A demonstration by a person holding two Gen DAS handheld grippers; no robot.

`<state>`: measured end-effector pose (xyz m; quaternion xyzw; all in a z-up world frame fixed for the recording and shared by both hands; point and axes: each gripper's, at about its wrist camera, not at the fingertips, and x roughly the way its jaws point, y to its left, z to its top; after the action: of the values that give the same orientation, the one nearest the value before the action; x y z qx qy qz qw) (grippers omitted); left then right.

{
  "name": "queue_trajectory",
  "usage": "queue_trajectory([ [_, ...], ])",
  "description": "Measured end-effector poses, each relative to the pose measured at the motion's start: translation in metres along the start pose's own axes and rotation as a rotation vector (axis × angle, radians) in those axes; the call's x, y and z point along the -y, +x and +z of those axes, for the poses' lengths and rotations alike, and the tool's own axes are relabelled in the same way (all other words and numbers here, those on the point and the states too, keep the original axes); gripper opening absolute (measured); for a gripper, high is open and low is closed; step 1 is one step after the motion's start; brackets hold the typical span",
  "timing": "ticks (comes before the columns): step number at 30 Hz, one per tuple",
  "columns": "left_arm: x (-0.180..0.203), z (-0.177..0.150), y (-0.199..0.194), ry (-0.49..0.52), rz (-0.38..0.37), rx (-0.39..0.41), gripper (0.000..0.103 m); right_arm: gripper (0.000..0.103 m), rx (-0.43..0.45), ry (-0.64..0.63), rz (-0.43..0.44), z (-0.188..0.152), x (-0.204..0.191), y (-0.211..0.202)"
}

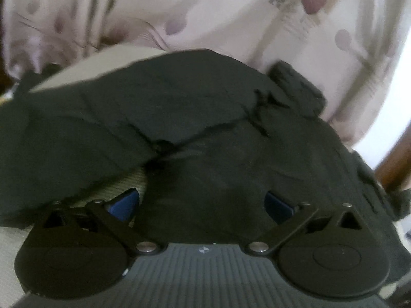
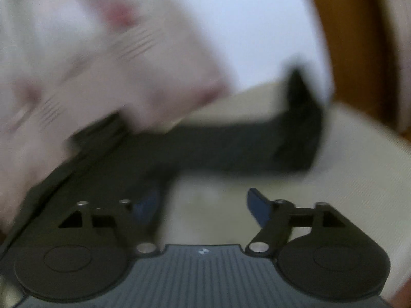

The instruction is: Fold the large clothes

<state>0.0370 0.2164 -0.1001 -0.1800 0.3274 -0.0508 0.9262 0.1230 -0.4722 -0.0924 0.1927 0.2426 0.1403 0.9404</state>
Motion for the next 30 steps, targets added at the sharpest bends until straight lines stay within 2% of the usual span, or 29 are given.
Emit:
queue_trajectory([
  [1,0.004,0.0,0.003,0.02,-0.009,-0.007,0.1,0.083,-0.042,-0.021,0.036,-0.017,-0.015,0.002],
  [3,0.011,0.0,0.01,0.058,0.011,-0.016,0.097,0.083,-0.107,-0.038,0.047,-0.034,-0.034,0.012],
  [5,0.015,0.0,0.013,0.084,0.022,-0.018,0.074,0.083,-0.141,-0.028,0.057,-0.045,-0.045,0.025],
  [6,0.015,0.002,0.013,0.089,0.027,-0.022,0.039,0.078,-0.154,-0.02,0.065,-0.046,-0.045,0.033],
  [7,0.011,0.004,0.014,0.06,-0.008,-0.046,0.024,0.065,-0.164,-0.006,0.07,-0.046,-0.043,0.042],
  [8,0.007,0.004,0.012,0.007,-0.044,-0.056,0.02,0.028,-0.171,0.007,0.073,-0.052,-0.053,0.042],
  [9,0.005,0.004,0.009,-0.028,-0.06,-0.057,0.017,0.018,-0.175,0.024,0.082,-0.054,-0.055,0.043],
  [12,0.02,-0.002,-0.007,0.029,-0.061,-0.077,0.014,0.008,-0.145,0.01,0.078,-0.059,-0.058,0.026],
  [17,0.039,-0.023,-0.049,0.107,-0.118,-0.14,0.014,0.007,-0.087,0.08,0.12,-0.051,-0.041,-0.035],
  [20,0.041,-0.045,-0.063,0.122,-0.127,-0.17,0.015,0.007,-0.121,0.097,0.11,-0.061,-0.03,-0.052],
  [23,0.038,-0.059,-0.073,0.138,-0.103,-0.168,0.024,0.007,-0.166,0.128,0.081,-0.08,-0.021,-0.051],
  [26,0.031,-0.054,-0.089,0.129,-0.064,-0.126,0.045,0.013,-0.171,0.19,0.098,-0.092,-0.011,-0.053],
  [28,0.031,-0.042,-0.105,0.111,-0.055,-0.053,0.077,0.017,-0.147,0.228,0.107,-0.088,-0.005,-0.057],
  [29,0.034,-0.035,-0.114,0.113,-0.047,0.004,0.084,0.024,-0.121,0.235,0.097,-0.086,-0.003,-0.064],
  [30,0.038,-0.03,-0.12,0.12,-0.033,0.056,0.095,0.031,-0.089,0.241,0.089,-0.082,0.0,-0.071],
])
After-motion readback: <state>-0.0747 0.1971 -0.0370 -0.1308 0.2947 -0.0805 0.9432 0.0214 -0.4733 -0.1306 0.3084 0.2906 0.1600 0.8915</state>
